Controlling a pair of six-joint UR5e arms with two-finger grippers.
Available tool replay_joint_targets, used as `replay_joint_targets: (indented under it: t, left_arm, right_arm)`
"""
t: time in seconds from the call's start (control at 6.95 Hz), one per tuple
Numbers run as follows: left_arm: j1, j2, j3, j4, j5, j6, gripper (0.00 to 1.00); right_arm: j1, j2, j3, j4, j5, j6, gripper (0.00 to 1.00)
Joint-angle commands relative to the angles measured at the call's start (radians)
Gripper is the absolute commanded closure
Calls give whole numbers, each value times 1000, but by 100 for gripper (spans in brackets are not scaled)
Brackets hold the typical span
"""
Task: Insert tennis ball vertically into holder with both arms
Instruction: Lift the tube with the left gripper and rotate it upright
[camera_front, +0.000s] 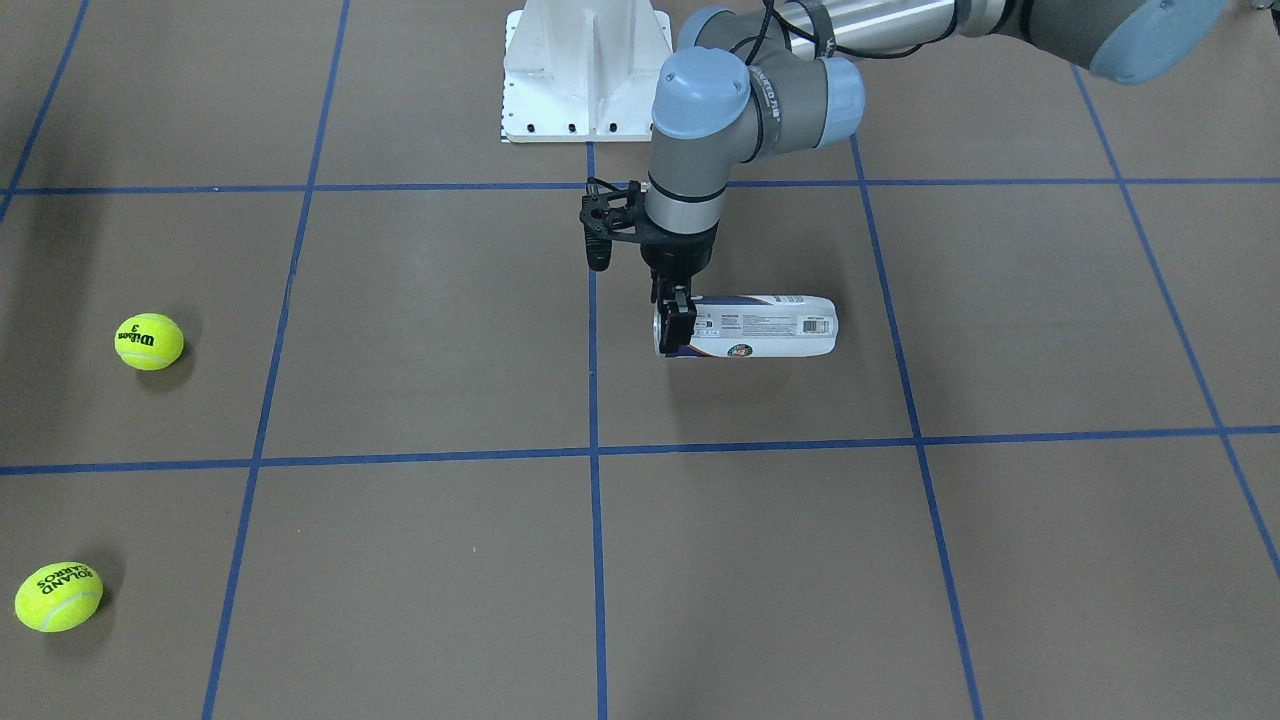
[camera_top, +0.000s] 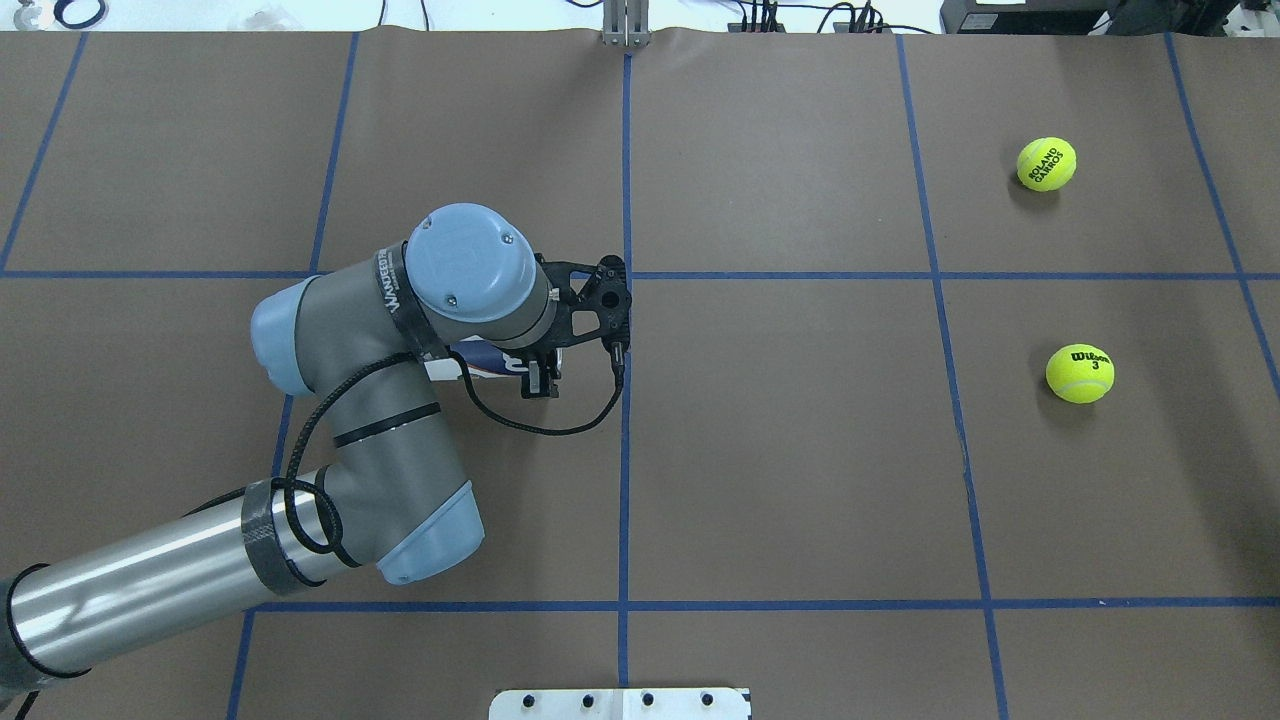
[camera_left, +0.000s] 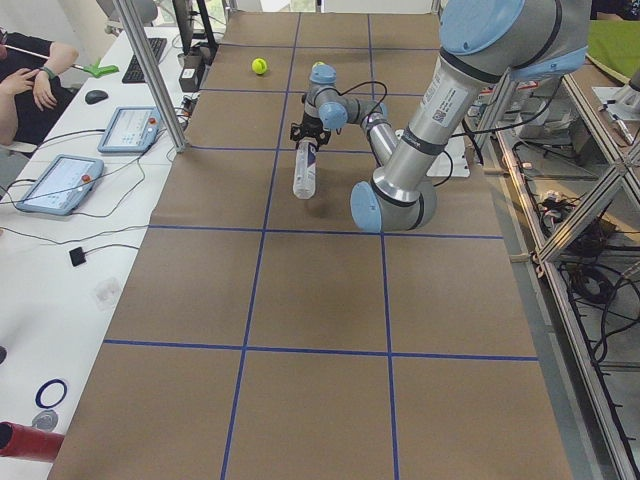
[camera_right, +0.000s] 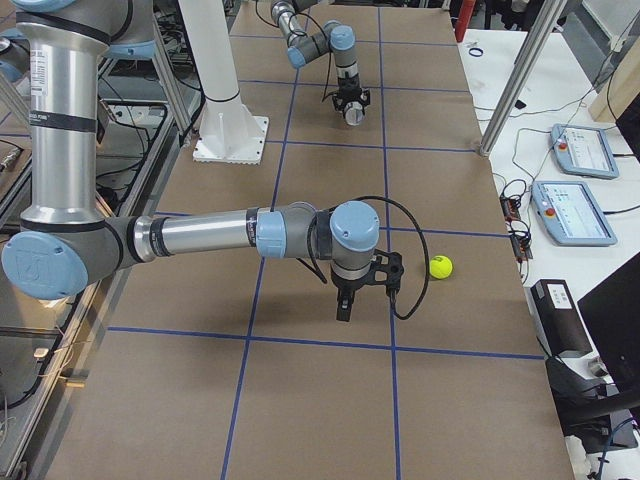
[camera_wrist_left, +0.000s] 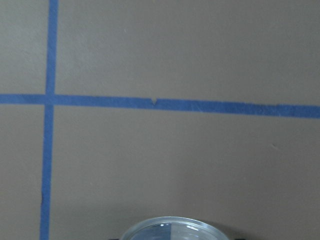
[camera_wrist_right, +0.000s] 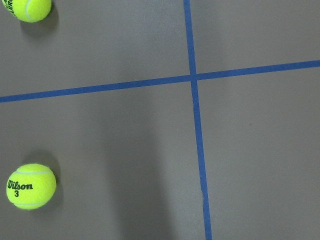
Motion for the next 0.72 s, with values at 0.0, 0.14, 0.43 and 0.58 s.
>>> replay_joint_targets:
  t: [0.0,0.14,0.43,0.58]
  left_arm:
    - [-47,-32,-69,-100,3,-193,66]
    - [-46,-32,-61,-302,62,-395,70]
    - [-47,-23,-5,-665,115,-587,68]
    - [-47,-21,37,-840,185,-630,68]
  right_arm:
    - [0,2,2,1,9,-2,0]
    - [0,2,1,1,10,-2,0]
    - [0,3,8,1,15,-2,0]
    - [0,9,10,1,15,0,0]
